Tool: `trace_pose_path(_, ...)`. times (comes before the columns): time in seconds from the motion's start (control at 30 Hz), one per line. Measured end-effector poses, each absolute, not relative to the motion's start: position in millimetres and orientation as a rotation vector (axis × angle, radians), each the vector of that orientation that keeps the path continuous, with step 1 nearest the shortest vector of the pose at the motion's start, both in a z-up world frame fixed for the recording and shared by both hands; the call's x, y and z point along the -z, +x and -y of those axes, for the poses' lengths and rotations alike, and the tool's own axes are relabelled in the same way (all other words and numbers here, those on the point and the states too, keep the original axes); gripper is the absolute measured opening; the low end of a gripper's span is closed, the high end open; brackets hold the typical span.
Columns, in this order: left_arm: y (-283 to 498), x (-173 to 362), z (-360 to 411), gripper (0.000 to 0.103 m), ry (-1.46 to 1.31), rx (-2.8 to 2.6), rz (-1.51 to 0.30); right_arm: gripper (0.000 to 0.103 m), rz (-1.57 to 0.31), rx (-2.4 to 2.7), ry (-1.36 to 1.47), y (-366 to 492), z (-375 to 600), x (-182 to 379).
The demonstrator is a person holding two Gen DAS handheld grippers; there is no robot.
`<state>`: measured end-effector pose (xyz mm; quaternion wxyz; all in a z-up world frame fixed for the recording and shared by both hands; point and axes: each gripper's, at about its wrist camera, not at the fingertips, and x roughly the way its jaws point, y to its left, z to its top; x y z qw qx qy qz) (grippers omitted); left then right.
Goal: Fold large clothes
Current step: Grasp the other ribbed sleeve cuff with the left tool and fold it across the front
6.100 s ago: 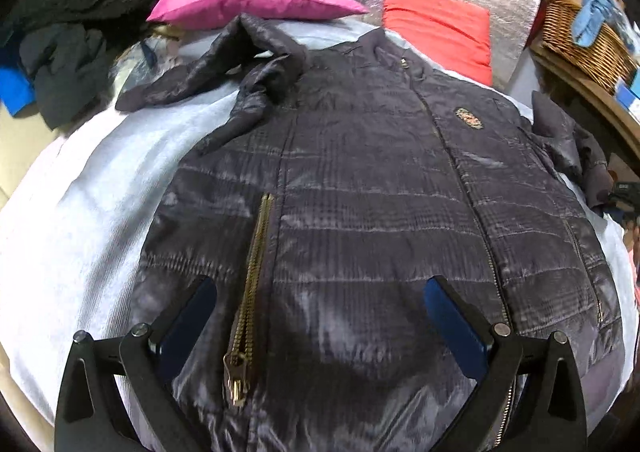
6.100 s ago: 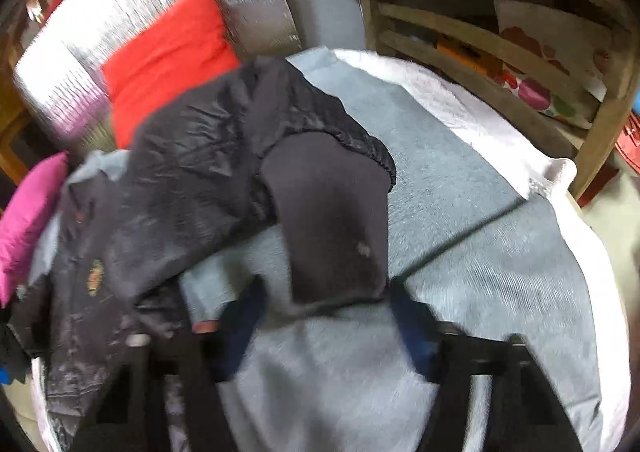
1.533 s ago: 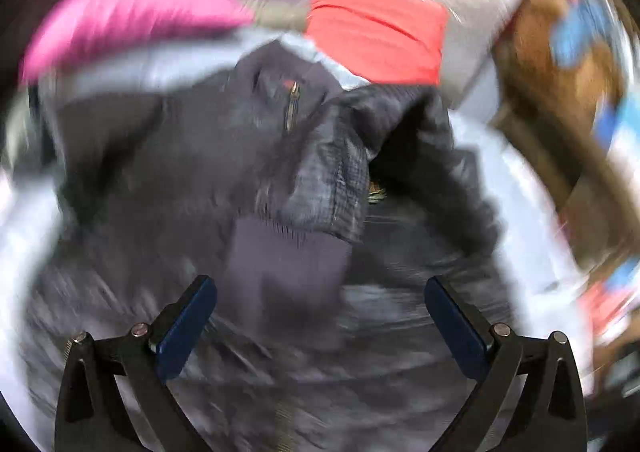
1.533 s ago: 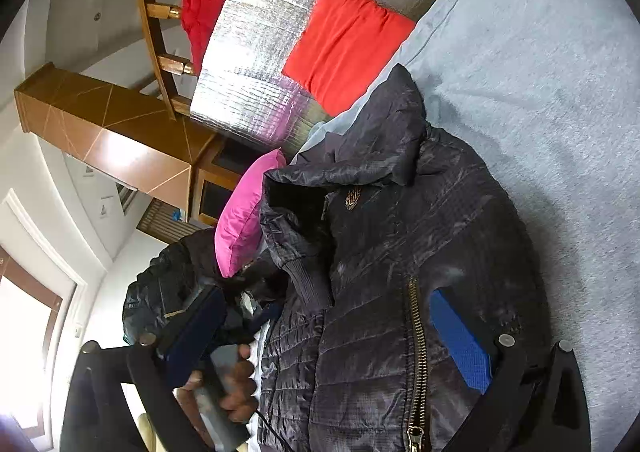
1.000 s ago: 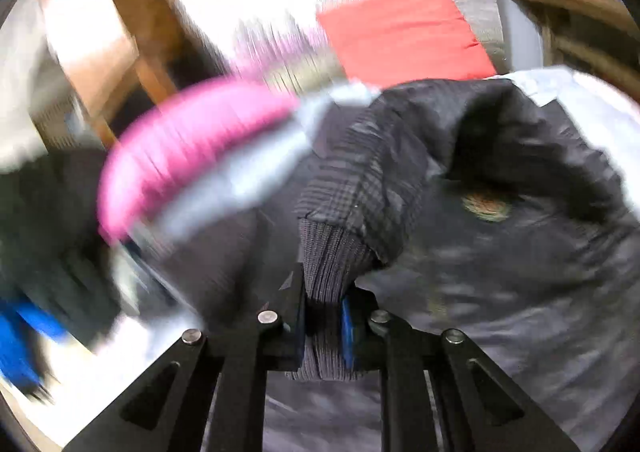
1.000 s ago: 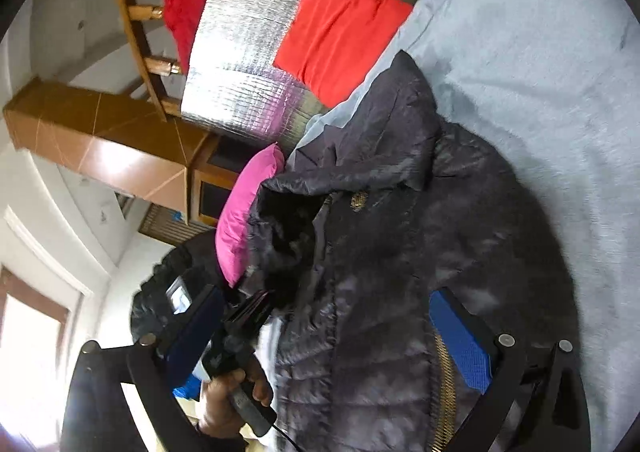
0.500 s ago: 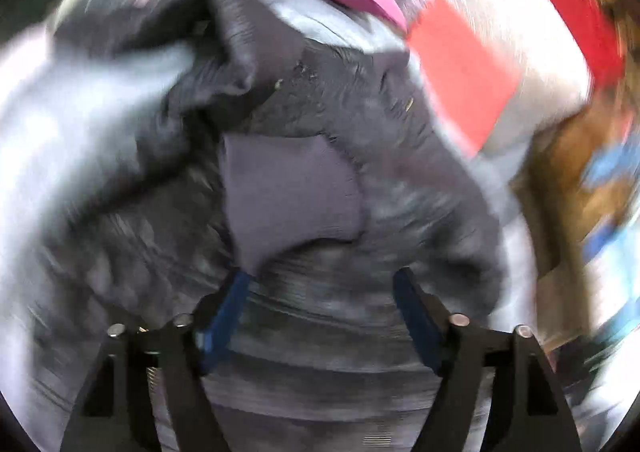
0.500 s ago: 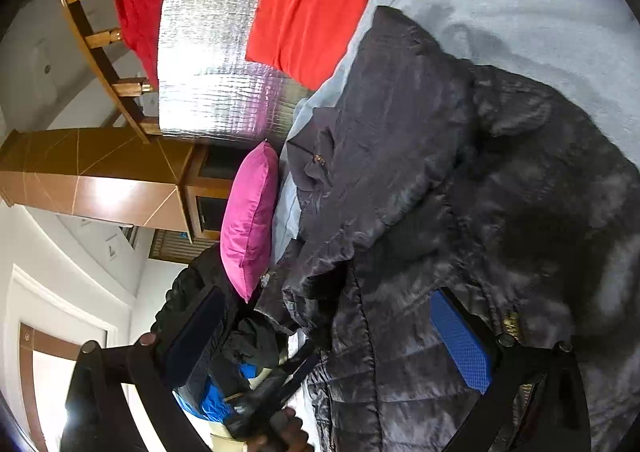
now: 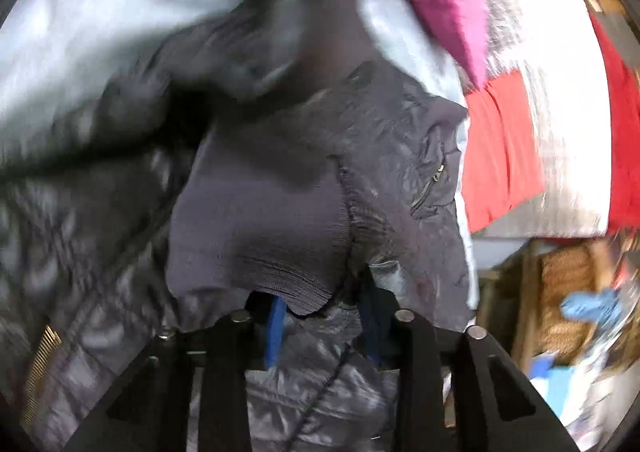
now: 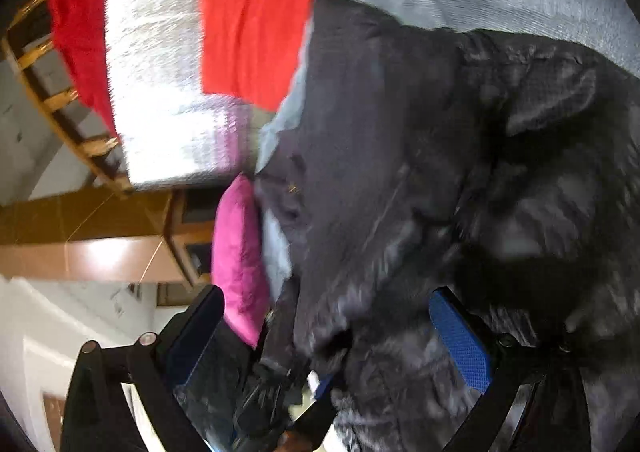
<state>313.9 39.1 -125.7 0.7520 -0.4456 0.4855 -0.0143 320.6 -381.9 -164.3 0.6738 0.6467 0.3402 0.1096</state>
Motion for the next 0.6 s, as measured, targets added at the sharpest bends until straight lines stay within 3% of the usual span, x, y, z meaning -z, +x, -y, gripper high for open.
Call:
trace_pose_path(0.03, 317, 113, -34, 0.029, -0.887, 0.036, -1.028, 0.097, -0.770, -0.229, 1.464, 325, 383, 167)
trace_pose_path(0.07, 322, 97, -29, 0.027, -0.786, 0.050, -0.984, 0.083, -0.778, -0.208, 1.458, 332, 385, 168)
trace_pose_path(0.13, 334, 73, -18, 0.026, -0.626, 0.084, -0.910, 0.024, -0.823, -0.158, 1.395, 348, 389, 166)
trace_pose_path(0.17, 336, 63, -13, 0.026, -0.582, 0.105, -0.882, 0.019, -0.852, -0.127, 1.349, 355, 390, 163)
trace_pose_path(0.27, 342, 37, 2, 0.026, -0.430, 0.204, -0.726, 0.014, -0.726, -0.092, 1.120, 357, 399, 120)
trace_pose_path(0.33, 348, 50, 17, 0.026, -0.303, 0.196, -0.681, 0.014, -0.632, -0.091, 0.976, 347, 395, 95)
trace_pose_path(0.47, 370, 123, 14, 0.027, -0.256, 0.077, -0.924, 0.016, -0.820, -0.096, 1.007, 360, 391, 147)
trace_pose_path(0.57, 374, 140, 8, 0.032, -0.258, 0.070, -0.952, 0.035, -0.862, -0.163, 1.171, 351, 403, 177)
trace_pose_path(0.6, 375, 139, 7, 0.033, -0.265, 0.068, -0.945, 0.055, -0.857, -0.176, 1.153, 346, 405, 173)
